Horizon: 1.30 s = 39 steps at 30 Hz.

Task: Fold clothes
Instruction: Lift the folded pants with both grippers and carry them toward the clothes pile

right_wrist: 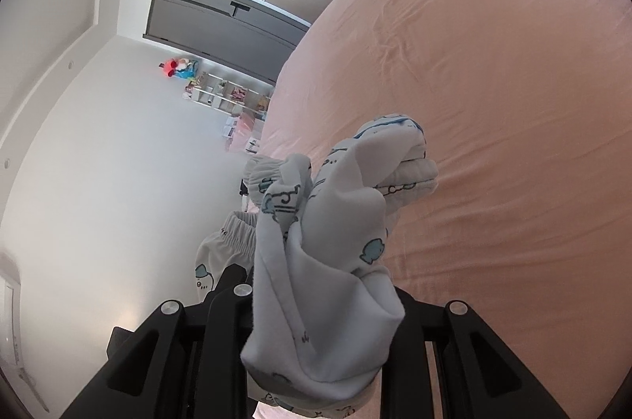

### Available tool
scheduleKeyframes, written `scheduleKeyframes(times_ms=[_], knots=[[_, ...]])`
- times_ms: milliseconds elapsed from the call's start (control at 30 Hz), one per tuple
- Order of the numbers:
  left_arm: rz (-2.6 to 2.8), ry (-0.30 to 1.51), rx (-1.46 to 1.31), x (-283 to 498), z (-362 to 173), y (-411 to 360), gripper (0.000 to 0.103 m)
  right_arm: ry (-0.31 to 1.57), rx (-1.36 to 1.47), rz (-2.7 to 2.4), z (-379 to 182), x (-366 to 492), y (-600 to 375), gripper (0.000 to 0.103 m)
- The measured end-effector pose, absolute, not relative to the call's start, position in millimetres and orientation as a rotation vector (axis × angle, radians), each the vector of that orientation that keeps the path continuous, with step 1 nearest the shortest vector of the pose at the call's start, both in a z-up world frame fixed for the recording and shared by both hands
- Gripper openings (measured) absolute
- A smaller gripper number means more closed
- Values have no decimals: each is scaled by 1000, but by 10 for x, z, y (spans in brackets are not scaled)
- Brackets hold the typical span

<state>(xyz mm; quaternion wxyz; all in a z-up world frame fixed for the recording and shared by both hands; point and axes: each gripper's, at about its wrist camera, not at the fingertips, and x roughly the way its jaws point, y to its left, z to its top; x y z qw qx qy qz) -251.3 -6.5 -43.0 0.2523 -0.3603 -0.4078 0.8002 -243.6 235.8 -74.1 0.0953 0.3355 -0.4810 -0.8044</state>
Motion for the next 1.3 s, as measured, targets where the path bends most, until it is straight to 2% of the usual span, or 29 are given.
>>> scheduleKeyframes(times_ms=[467, 1000, 1300], knots=[[2096, -1001, -931, -2188, 148, 536, 23, -1501, 841, -2468, -119, -1735, 2948, 24], [1901, -900, -988, -1885, 256, 1425, 23, -1589, 744, -2638, 207, -981, 3725, 24], [1783, -824, -1057, -1677, 275, 2212, 23, -1677, 706, -2735, 198, -570, 4274, 24]])
